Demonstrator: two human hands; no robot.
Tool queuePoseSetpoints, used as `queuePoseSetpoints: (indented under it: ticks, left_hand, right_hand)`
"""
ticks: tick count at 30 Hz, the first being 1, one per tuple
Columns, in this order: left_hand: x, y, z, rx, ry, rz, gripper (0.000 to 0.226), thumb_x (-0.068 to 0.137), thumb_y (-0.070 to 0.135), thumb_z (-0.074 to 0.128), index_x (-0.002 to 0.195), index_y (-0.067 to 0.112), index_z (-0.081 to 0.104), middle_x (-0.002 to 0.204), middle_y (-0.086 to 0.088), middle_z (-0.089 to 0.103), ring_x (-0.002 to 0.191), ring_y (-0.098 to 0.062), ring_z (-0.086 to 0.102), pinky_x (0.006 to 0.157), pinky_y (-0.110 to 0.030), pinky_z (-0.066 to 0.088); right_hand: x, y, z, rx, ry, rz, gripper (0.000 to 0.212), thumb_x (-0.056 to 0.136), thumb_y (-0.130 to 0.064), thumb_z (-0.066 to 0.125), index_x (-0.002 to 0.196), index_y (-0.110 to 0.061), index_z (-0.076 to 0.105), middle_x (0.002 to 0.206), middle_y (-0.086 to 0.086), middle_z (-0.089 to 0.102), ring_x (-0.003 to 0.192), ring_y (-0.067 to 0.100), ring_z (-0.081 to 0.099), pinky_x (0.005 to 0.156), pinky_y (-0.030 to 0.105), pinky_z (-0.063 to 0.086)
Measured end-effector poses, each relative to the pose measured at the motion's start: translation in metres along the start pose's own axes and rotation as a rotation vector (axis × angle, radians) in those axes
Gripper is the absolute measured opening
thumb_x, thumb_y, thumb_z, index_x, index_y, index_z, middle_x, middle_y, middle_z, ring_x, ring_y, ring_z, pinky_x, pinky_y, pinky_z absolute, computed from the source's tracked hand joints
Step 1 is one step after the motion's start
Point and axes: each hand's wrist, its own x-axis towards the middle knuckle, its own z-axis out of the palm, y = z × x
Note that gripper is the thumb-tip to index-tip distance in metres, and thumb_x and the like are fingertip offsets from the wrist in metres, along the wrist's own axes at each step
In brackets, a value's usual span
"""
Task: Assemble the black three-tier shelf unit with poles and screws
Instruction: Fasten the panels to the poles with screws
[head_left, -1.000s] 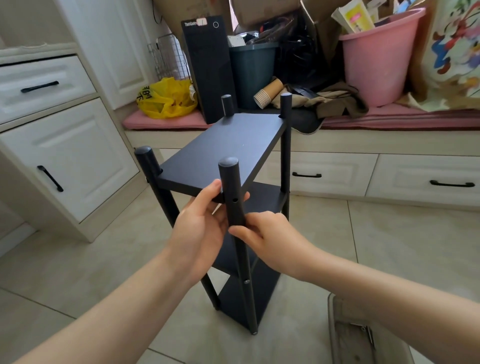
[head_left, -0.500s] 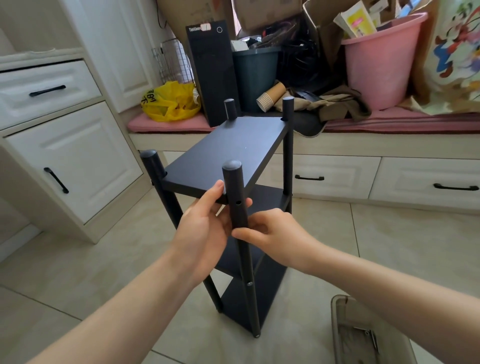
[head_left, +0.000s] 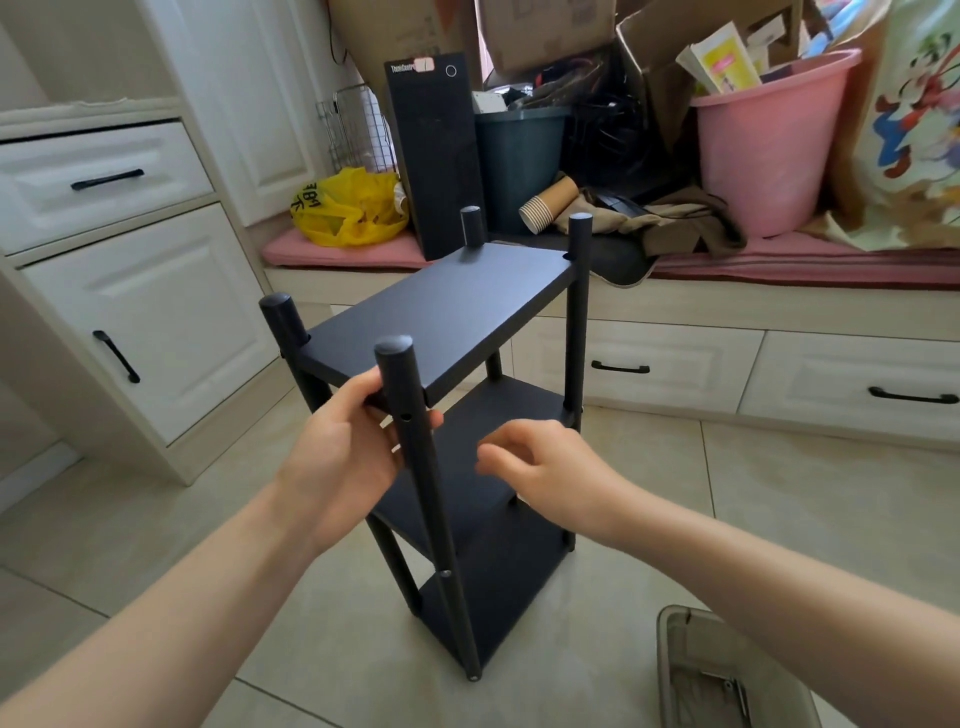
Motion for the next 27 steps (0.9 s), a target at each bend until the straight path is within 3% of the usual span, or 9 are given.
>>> queuePoseSetpoints:
  ticks: [4, 8, 11, 14, 17, 20, 23, 25, 27]
  left_hand:
    - [0.0, 0.005, -0.013, -0.035, -0.016, -0.031, 0.023, 0.081, 0.033, 0.059, 0.065, 0.02, 0.071, 0.073, -0.003, 0.058, 0.072, -0.023, 0.067, 0.077, -0.036, 0.052]
    - [0.002, 0.008, -0.026, -0.074, -0.042, -0.054, 0.022, 0.081, 0.033, 0.061, 0.067, 0.017, 0.065, 0.073, -0.003, 0.054, 0.066, -0.024, 0.061, 0.066, -0.033, 0.058]
    - [0.004, 0.011, -0.034, -0.059, -0.065, -0.071, 0.024, 0.084, 0.035, 0.062, 0.072, 0.015, 0.063, 0.077, -0.005, 0.053, 0.066, -0.025, 0.059, 0.07, -0.037, 0.057]
    - [0.006, 0.012, -0.041, 0.014, -0.074, -0.058, 0.025, 0.088, 0.039, 0.06, 0.081, 0.015, 0.063, 0.076, -0.007, 0.053, 0.062, -0.025, 0.06, 0.074, -0.041, 0.054]
    - [0.009, 0.01, -0.042, 0.057, -0.046, -0.037, 0.029, 0.094, 0.038, 0.056, 0.102, 0.011, 0.056, 0.078, -0.009, 0.049, 0.06, -0.024, 0.057, 0.072, -0.04, 0.054]
    - [0.01, 0.007, -0.045, 0.058, -0.086, -0.017, 0.048, 0.085, 0.056, 0.07, 0.107, 0.014, 0.069, 0.083, -0.006, 0.054, 0.066, -0.022, 0.059, 0.07, -0.037, 0.058]
    - [0.007, 0.006, -0.056, 0.144, -0.313, -0.034, 0.094, 0.066, 0.074, 0.078, 0.136, 0.014, 0.059, 0.107, -0.01, 0.062, 0.092, -0.027, 0.065, 0.092, -0.044, 0.057]
    - [0.004, 0.006, -0.063, 0.232, -0.309, -0.056, 0.096, 0.059, 0.054, 0.092, 0.135, 0.009, 0.053, 0.125, -0.018, 0.064, 0.103, -0.032, 0.069, 0.097, -0.049, 0.055]
    - [0.001, 0.006, -0.068, 0.507, -0.187, -0.041, 0.072, 0.06, 0.027, 0.091, 0.121, 0.009, 0.057, 0.12, -0.021, 0.068, 0.101, -0.031, 0.073, 0.09, -0.044, 0.058]
  right_hand:
    - [0.013, 0.015, -0.015, -0.018, 0.163, 0.083, 0.023, 0.098, -0.036, 0.053, 0.11, -0.022, 0.066, 0.104, -0.008, 0.071, 0.101, 0.009, 0.064, 0.087, 0.028, 0.051]
    - [0.029, 0.03, -0.037, -0.009, 0.34, 0.189, 0.037, 0.099, -0.035, 0.053, 0.13, -0.014, 0.052, 0.112, 0.0, 0.064, 0.102, 0.016, 0.059, 0.082, 0.027, 0.043]
    - [0.037, 0.042, -0.05, 0.028, 0.484, 0.275, 0.055, 0.098, -0.032, 0.058, 0.142, -0.007, 0.036, 0.135, 0.012, 0.05, 0.117, 0.027, 0.054, 0.098, 0.042, 0.047]
    - [0.041, 0.05, -0.061, 0.052, 0.582, 0.386, 0.066, 0.098, -0.033, 0.059, 0.148, -0.005, 0.025, 0.148, 0.018, 0.032, 0.128, 0.037, 0.045, 0.105, 0.047, 0.042]
    - [0.045, 0.054, -0.065, 0.07, 0.589, 0.347, 0.042, 0.1, -0.031, 0.054, 0.132, -0.006, 0.041, 0.132, 0.017, 0.047, 0.114, 0.034, 0.053, 0.095, 0.048, 0.047]
    - [0.047, 0.055, -0.064, 0.16, 0.561, 0.298, 0.019, 0.104, -0.027, 0.047, 0.116, -0.013, 0.045, 0.107, 0.011, 0.06, 0.101, 0.028, 0.06, 0.077, 0.037, 0.046]
    - [0.047, 0.057, -0.064, 0.173, 0.566, 0.282, 0.016, 0.104, -0.028, 0.046, 0.115, -0.015, 0.046, 0.101, 0.006, 0.062, 0.098, 0.025, 0.062, 0.079, 0.038, 0.047]
    - [0.047, 0.057, -0.064, 0.171, 0.579, 0.278, 0.016, 0.104, -0.028, 0.047, 0.114, -0.015, 0.047, 0.101, 0.008, 0.062, 0.097, 0.026, 0.062, 0.081, 0.04, 0.048]
    - [0.047, 0.057, -0.063, 0.185, 0.586, 0.272, 0.016, 0.104, -0.028, 0.047, 0.114, -0.016, 0.047, 0.101, 0.009, 0.062, 0.096, 0.026, 0.062, 0.08, 0.04, 0.049]
